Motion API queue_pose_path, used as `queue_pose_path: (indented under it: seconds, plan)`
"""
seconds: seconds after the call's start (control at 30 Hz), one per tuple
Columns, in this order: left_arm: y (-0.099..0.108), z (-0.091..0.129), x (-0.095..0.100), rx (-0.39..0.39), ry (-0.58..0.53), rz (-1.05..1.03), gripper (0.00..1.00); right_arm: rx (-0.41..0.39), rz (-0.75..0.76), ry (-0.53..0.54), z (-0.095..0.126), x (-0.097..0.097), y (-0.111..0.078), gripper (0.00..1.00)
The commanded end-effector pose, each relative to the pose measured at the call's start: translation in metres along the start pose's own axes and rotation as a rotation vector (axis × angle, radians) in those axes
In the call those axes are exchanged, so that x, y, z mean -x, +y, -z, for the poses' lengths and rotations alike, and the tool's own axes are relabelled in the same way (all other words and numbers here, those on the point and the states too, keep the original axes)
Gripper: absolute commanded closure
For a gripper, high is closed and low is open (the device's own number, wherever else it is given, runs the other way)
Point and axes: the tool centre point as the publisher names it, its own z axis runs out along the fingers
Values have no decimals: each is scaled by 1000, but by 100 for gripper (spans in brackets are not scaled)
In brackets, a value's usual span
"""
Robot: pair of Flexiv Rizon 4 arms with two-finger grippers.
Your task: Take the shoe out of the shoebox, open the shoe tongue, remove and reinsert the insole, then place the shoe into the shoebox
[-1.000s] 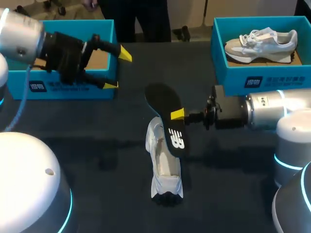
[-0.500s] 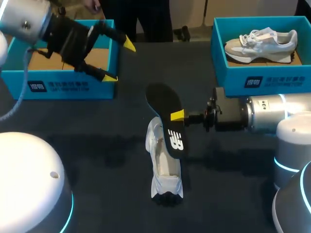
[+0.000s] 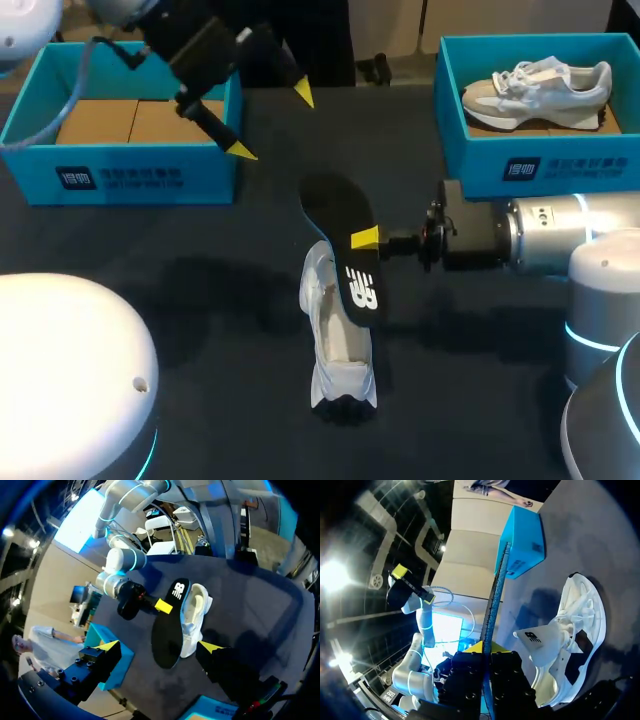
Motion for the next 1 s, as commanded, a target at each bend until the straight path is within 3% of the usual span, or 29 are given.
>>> queue_pose_path:
  seconds: [0.03,0.37,0.77,0.87,1.0]
  plan:
    - [2,-9,9,-29,287,14,0,2,1,-2,-2,0,-1,100]
    - [-5,-23,16,7,409,5,0,2,1,-2,-2,0,-1,100]
    - [-11,-46,29,22,462,-10,0,2,1,-2,-2,0,-1,100]
    - [-11,-53,32,32,461,-22,0,2,1,-2,-2,0,-1,100]
    - [-10,-58,38,27,360,-40,0,2,1,-2,-2,0,-1,100]
